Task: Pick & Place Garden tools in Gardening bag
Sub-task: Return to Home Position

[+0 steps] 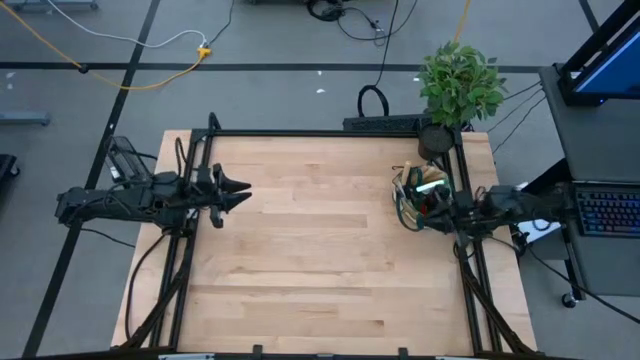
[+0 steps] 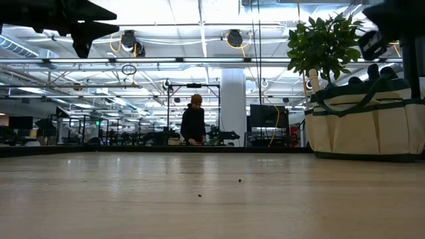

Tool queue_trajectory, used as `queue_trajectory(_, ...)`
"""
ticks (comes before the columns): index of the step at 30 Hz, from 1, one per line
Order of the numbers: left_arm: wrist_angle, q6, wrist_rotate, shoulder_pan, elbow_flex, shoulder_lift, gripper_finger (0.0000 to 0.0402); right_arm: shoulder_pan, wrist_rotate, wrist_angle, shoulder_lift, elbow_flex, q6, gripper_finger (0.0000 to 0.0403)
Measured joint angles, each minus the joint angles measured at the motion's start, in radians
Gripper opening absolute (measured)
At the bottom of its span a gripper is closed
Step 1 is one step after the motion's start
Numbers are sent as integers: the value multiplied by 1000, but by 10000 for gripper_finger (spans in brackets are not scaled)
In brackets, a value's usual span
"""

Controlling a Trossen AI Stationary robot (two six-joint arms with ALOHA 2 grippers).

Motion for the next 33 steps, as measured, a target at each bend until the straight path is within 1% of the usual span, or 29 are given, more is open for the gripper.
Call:
queue_trajectory(3, -42, -42, 0, 0, -1, 0, 136, 0, -9, 41, 2, -67, 40, 4)
queue_trajectory(5, -68, -68, 0, 0, -1, 0, 136, 0, -45, 98, 0, -102, 72, 4)
queue_trajectory(8, -73, -78, 0, 0, -1, 0, 136, 0, -124, 224, 1, -161, 94, 4)
queue_trajectory(11, -75, -42, 0, 0, -1, 0, 136, 0, -258, 387, 0, -211, 71, 4)
queue_trajectory(13, -75, -12, 0, 0, -1, 0, 136, 0, -324, 442, 0, -241, 76, 4)
queue_trajectory(14, -75, 0, -1, 0, -1, 0, 136, 0, -349, 443, 1, -253, 85, 4)
queue_trajectory(16, -75, 19, -1, 0, -1, 0, 136, 0, -359, 483, 0, -277, 110, 4)
queue_trajectory(21, -100, 39, -1, 0, -1, 0, 136, 0, -332, 461, 1, -307, 135, 4)
queue_trajectory(26, -119, 88, -1, 0, -1, 0, 136, 0, -333, 442, 2, -308, 58, 4)
queue_trajectory(29, -134, 105, -1, 0, -1, 0, 136, 0, -358, 384, 2, -309, -6, 4)
queue_trajectory(33, -174, 118, -1, 0, -1, 0, 136, 0, -357, 320, 3, -310, -14, 4)
